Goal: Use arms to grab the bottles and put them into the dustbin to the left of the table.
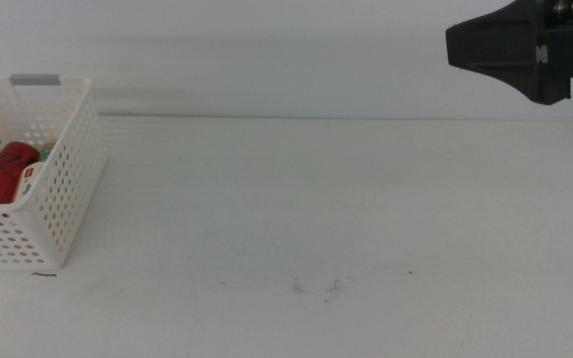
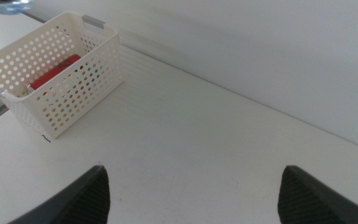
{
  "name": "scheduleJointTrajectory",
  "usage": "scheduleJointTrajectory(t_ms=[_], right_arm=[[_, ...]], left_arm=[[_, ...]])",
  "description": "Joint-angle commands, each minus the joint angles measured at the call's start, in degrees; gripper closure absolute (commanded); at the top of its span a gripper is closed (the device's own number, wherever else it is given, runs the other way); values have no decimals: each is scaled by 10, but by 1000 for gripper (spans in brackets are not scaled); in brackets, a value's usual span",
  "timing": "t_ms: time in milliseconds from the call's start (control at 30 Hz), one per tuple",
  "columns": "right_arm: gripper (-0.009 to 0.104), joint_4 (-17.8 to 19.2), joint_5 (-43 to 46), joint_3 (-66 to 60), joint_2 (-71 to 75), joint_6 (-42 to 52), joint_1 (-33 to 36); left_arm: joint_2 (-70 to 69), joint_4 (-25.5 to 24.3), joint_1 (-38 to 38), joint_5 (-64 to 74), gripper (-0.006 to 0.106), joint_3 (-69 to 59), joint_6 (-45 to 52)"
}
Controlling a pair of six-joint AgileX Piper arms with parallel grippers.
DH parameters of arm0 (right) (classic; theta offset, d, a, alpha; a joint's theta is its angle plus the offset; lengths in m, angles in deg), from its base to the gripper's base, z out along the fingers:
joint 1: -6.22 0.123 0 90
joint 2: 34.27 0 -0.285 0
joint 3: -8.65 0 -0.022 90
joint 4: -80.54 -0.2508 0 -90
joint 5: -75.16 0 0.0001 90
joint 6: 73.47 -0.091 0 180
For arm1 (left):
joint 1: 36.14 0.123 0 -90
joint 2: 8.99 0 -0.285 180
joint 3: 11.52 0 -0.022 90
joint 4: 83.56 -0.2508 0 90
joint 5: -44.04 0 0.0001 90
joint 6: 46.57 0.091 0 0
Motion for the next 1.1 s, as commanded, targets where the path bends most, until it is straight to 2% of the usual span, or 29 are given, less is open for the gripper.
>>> scheduleJointTrajectory(t_ms=[0,67,167,300,367,700,900,1067], right_arm=[[9,3,2,3,2,4,2],[9,3,2,3,2,4,2],[9,3,2,3,2,4,2],[9,3,2,3,2,4,2],[9,3,2,3,2,4,2],[9,3,2,3,2,4,2],[9,3,2,3,2,4,2],[9,3,2,3,2,4,2]], left_arm=[[-9,225,11,93,102,27,184],[-3,347,19,93,102,29,359],[10,458,18,122,102,31,501],[46,529,18,266,102,78,601],[77,549,18,334,102,121,642],[213,569,25,519,102,300,677],[256,655,55,544,102,310,707],[283,656,58,560,102,310,717]])
